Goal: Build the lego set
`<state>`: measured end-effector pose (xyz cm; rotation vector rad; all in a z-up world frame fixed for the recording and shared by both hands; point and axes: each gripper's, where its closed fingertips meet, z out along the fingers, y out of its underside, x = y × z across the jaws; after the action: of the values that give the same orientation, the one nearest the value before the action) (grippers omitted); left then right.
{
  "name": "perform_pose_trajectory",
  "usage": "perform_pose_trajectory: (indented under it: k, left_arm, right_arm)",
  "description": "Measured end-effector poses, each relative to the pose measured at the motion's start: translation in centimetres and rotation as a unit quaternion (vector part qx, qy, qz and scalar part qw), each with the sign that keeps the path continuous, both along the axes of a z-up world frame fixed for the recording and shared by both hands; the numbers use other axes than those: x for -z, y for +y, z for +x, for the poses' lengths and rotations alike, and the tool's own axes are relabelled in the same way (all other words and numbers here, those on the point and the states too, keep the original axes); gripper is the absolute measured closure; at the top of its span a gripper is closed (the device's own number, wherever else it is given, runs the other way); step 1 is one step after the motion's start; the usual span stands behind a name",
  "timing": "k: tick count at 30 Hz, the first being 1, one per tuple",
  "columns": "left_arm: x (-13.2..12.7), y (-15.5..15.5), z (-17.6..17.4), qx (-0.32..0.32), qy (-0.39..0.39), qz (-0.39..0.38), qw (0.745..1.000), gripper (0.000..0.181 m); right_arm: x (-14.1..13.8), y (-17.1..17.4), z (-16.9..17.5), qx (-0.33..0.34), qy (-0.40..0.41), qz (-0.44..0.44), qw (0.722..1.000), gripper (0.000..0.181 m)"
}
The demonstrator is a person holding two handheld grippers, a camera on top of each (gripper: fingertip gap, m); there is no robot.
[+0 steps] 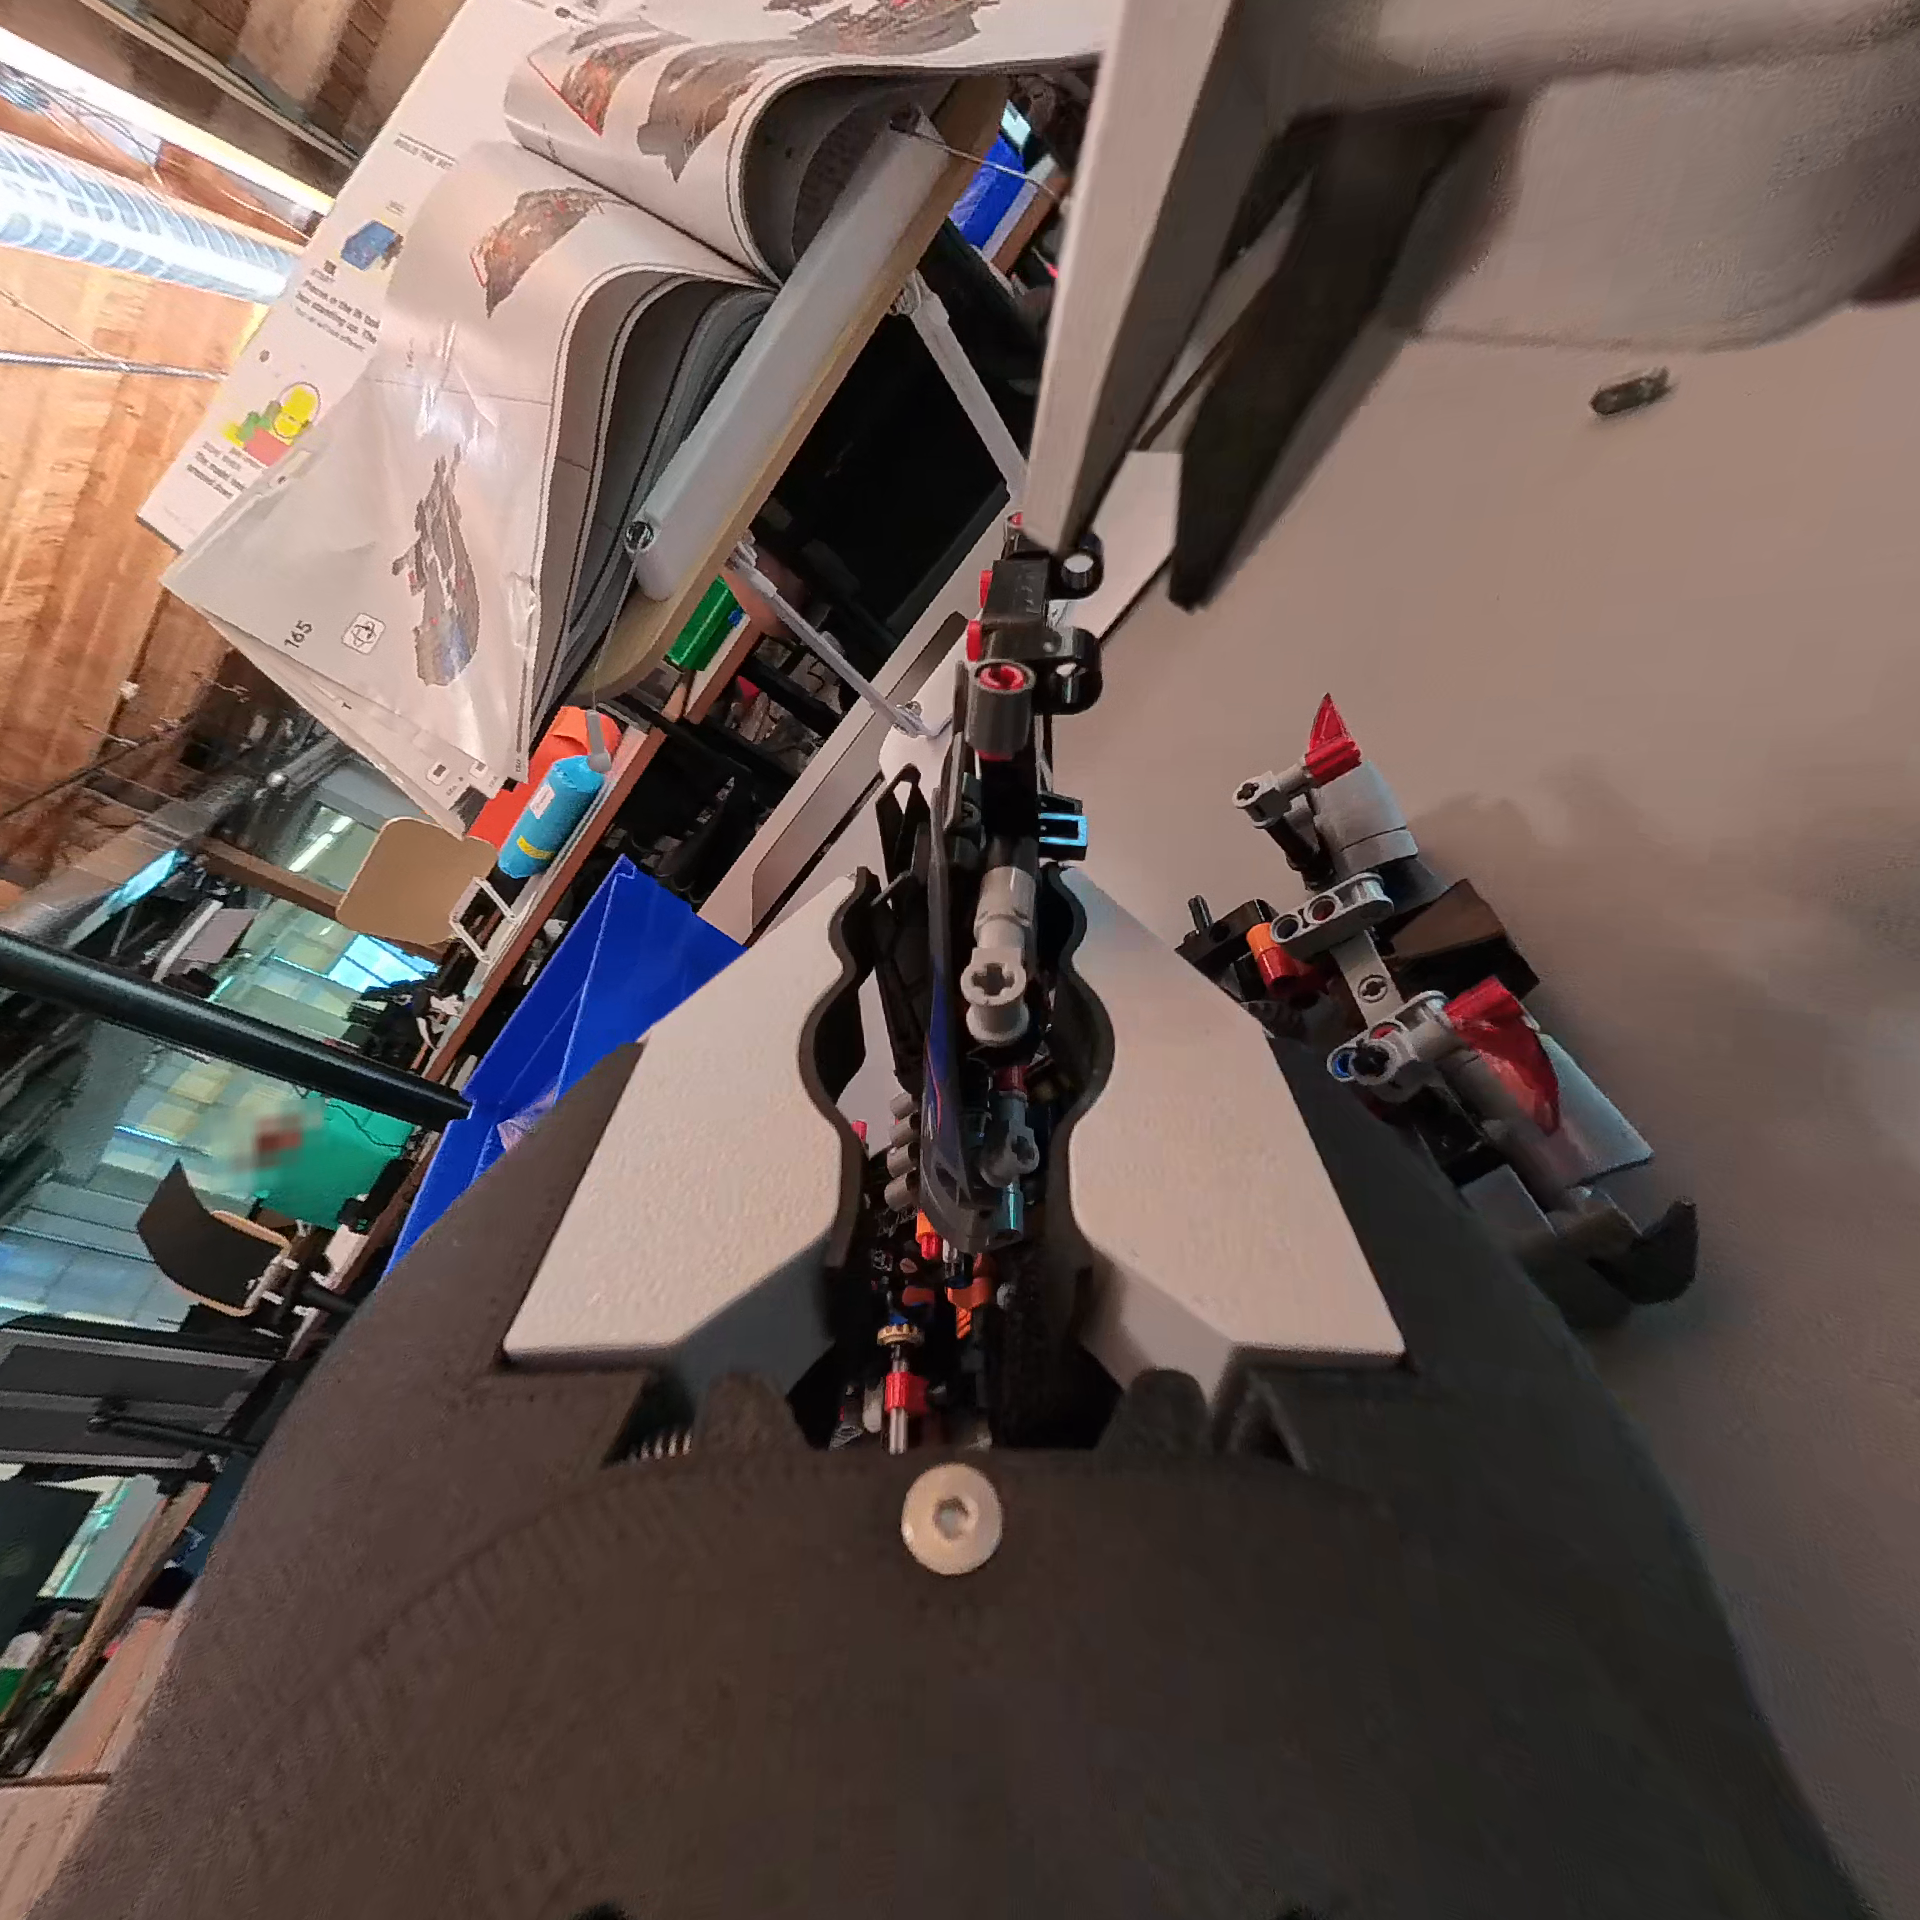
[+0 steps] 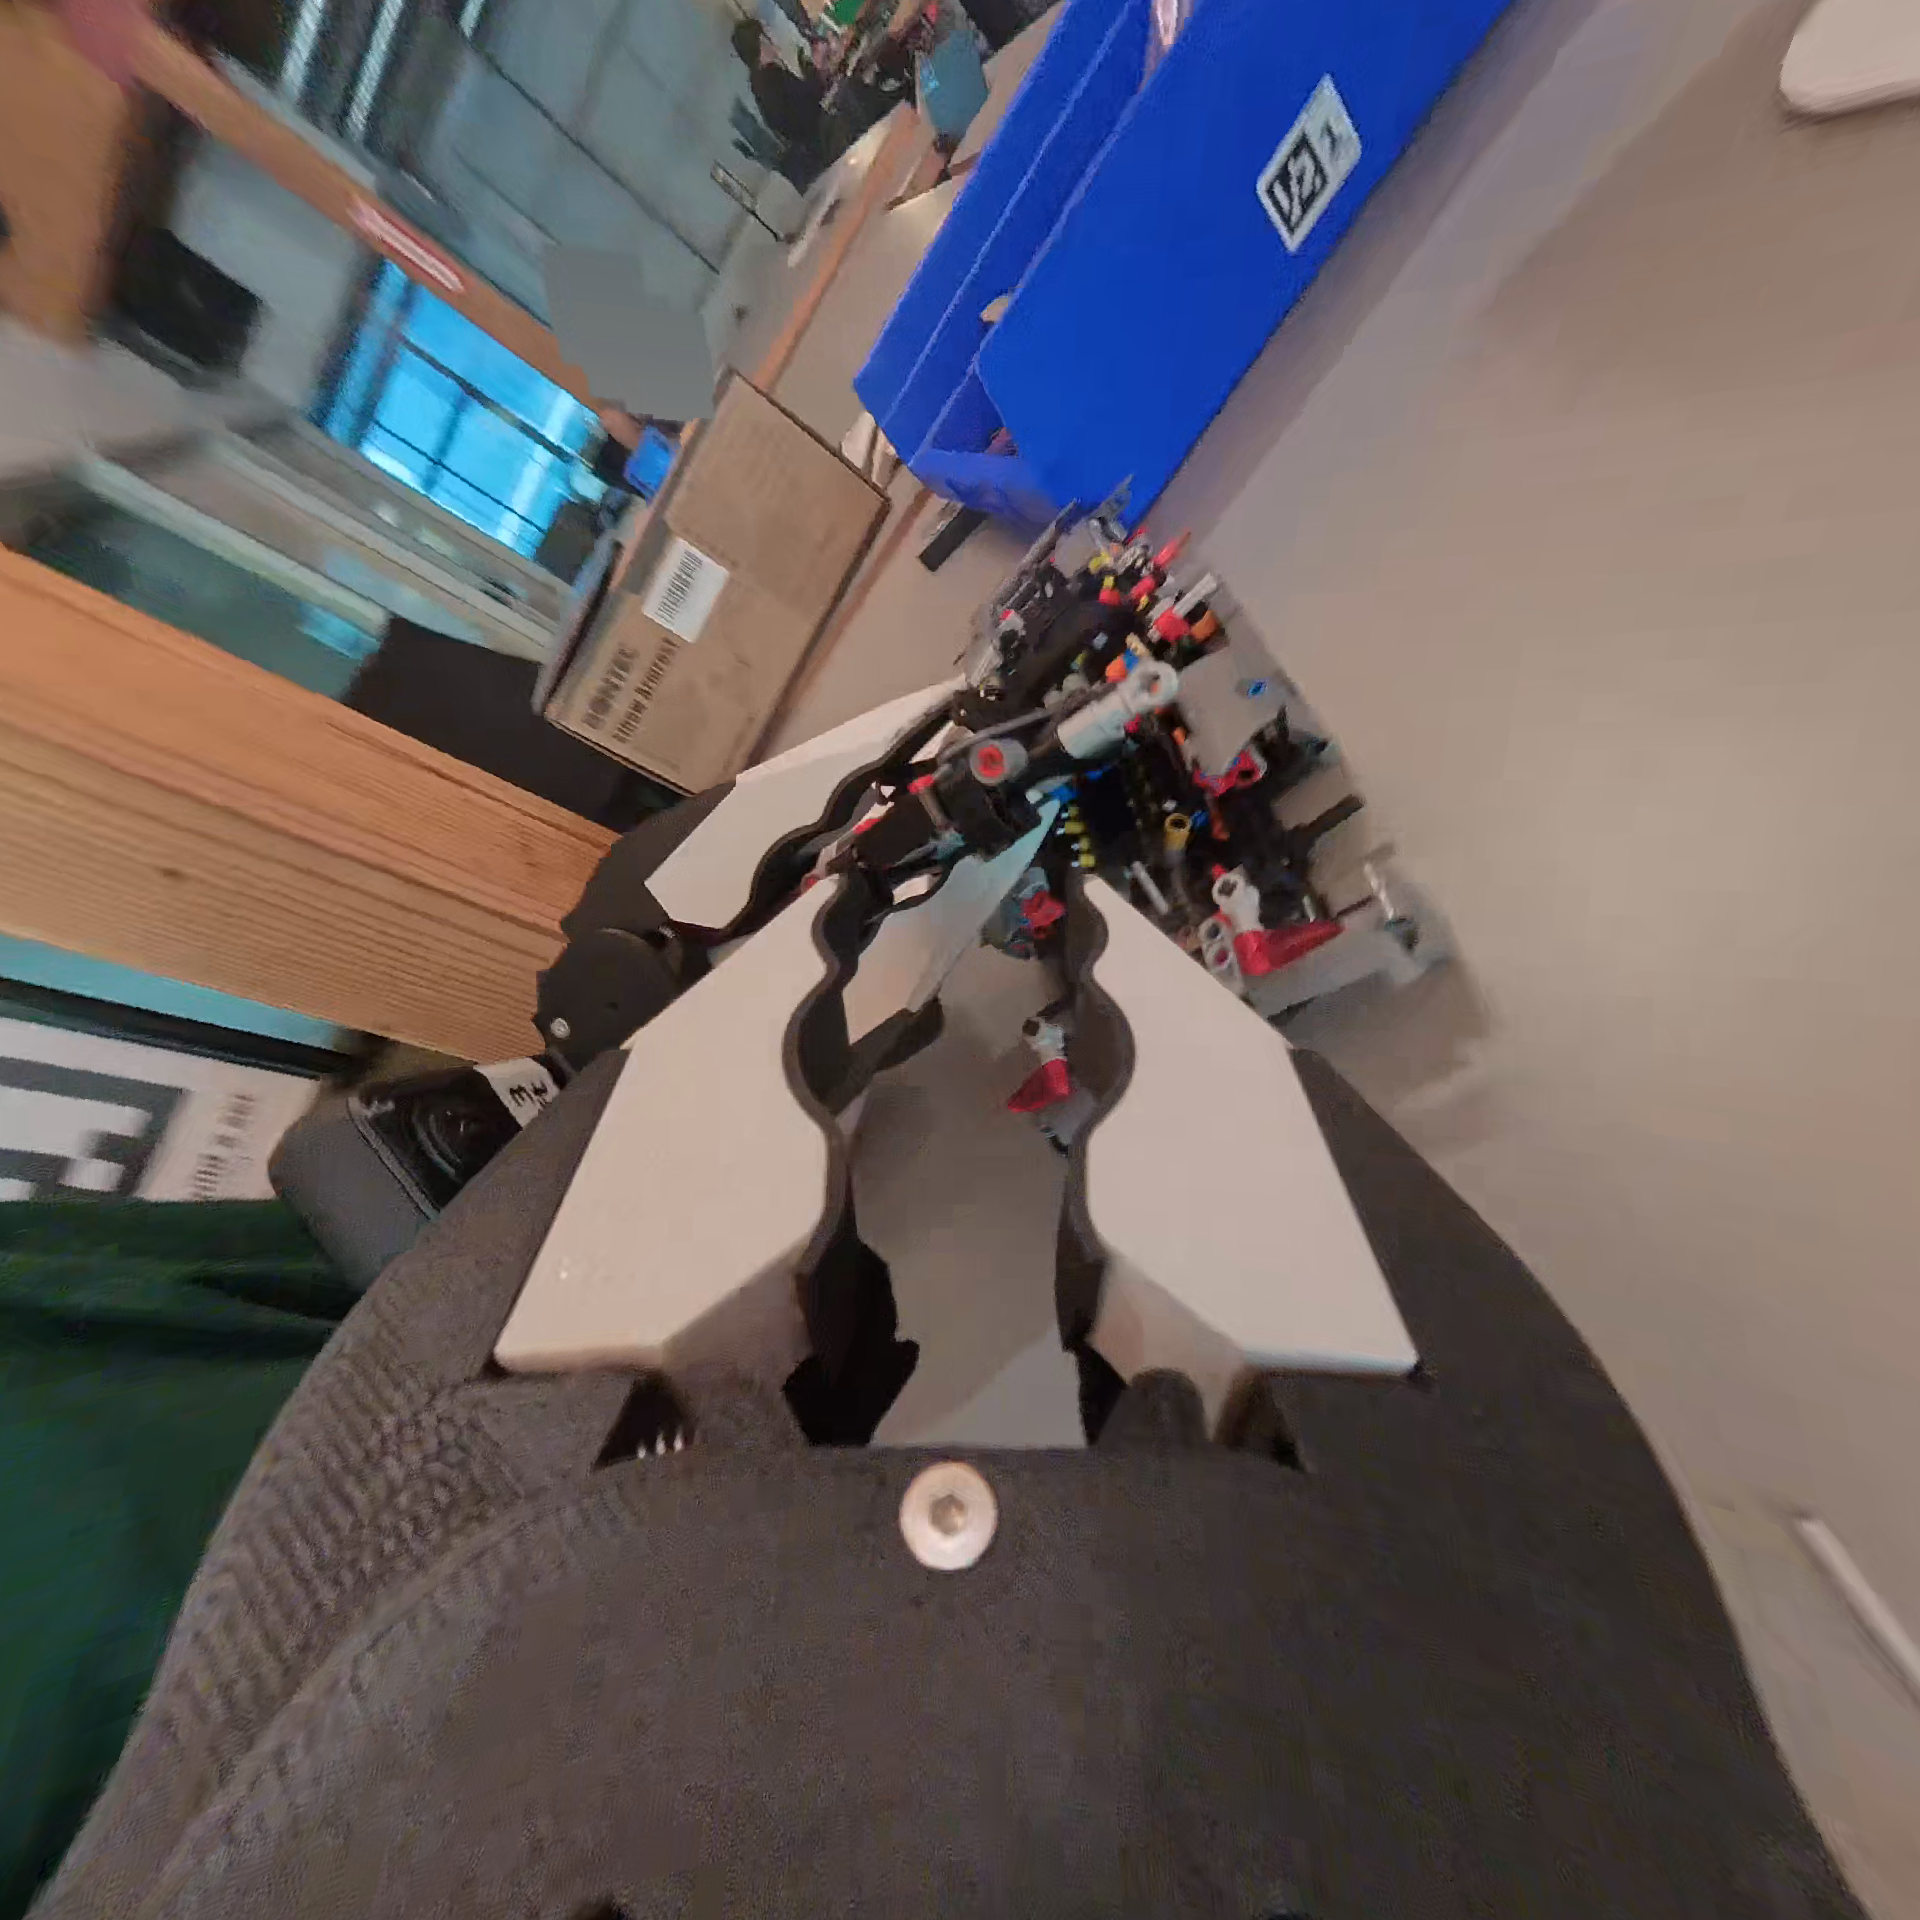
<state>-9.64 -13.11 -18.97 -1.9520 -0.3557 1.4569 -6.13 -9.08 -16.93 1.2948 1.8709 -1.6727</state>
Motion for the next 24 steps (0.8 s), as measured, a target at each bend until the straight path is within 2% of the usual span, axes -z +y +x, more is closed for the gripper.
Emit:
perform_pose_trajectory:
  k: [3,5,10,13,18,24]
  left_arm:
    - [0.1,0.0,0.0,-0.003,0.006,-0.013,1.000,0.151]
    - [0.3,0.1,0.1,-0.003,0.010,-0.023,1.000,0.151]
    - [0.5,0.2,0.2,-0.003,0.016,-0.037,0.999,0.151]
    - [0.6,0.3,0.1,-0.001,0.016,-0.037,0.999,0.147]
    - [0.6,0.2,0.0,-0.006,0.009,-0.026,1.000,0.129]
    - [0.5,0.4,0.1,-0.008,0.007,-0.016,1.000,0.128]
  right_arm:
    - [0.1,-0.9,0.6,-0.012,-0.078,-0.093,0.993,0.131]
    - [-0.2,-1.5,0.9,-0.021,-0.103,-0.134,0.985,0.133]
    - [0.2,-2.1,0.1,-0.005,-0.101,-0.156,0.983,0.160]
    - [0.0,-2.2,0.0,-0.007,-0.103,-0.177,0.979,0.163]
    - [0.1,-1.8,0.1,-0.021,-0.103,-0.210,0.972,0.167]
    - [0.8,-1.6,0.0,-0.021,-0.102,-0.268,0.958,0.168]
